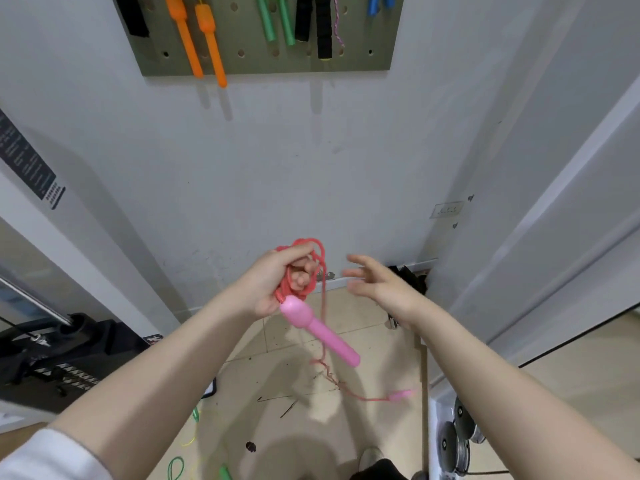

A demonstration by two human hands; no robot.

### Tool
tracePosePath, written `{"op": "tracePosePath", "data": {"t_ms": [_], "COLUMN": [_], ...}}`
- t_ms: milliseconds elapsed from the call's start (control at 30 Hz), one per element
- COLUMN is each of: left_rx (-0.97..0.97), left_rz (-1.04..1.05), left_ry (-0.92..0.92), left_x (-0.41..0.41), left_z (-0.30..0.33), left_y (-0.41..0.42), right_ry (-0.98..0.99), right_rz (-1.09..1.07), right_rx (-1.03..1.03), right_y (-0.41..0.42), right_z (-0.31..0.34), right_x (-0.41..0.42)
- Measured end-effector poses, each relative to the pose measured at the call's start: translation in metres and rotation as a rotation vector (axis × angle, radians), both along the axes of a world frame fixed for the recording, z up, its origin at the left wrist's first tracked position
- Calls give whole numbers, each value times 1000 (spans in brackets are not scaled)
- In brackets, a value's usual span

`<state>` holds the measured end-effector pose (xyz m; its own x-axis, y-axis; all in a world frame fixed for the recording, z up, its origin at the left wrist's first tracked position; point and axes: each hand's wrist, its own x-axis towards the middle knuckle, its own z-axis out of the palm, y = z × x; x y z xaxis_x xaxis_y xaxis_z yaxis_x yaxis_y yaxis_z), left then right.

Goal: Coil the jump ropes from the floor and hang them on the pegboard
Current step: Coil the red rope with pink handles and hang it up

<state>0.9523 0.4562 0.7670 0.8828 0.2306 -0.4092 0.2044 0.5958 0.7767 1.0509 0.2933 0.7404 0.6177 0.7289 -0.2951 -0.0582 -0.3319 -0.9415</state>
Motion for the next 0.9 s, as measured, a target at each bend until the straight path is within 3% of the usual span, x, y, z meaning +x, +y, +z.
{"op": "tracePosePath", "data": {"t_ms": [100,200,267,333,433,533,633,700,800,900], "left_rx": [-85,-282,-479,-557,-651,-547,-360,-164,-105,-53], "left_rz": [-109,-191,-239,-172,-227,-177,-1,175,324,212], "left_ry": [-125,-318,-463,-539,-640,-598,-493,-364,-167,-21], "left_x": [-5,-15,-25,-38,-47,-54,-52,-47,-34,-31], "left_z": [12,20,27,29,19,11,18,15,4,-7], "left_y": [-9,1,9,18,38,50,50,51,49,35], "right_ry": [-92,-191,-128,-138,-113,-208,-517,-650,-855,-1118], "right_rz": [256,300,235,113,-79,42,428,656,891,921], "right_rx": [25,-67,-64,-68,-53,-218,-548,-637,-572,-387], "right_y": [21,24,18,12,5,11,25,34,42,48], "right_z": [-1,-11,-22,-35,-43,-29,-2,20,57,88], "right_x": [-18,-23,-18,-7,4,0,-17,-35,-61,-71]}}
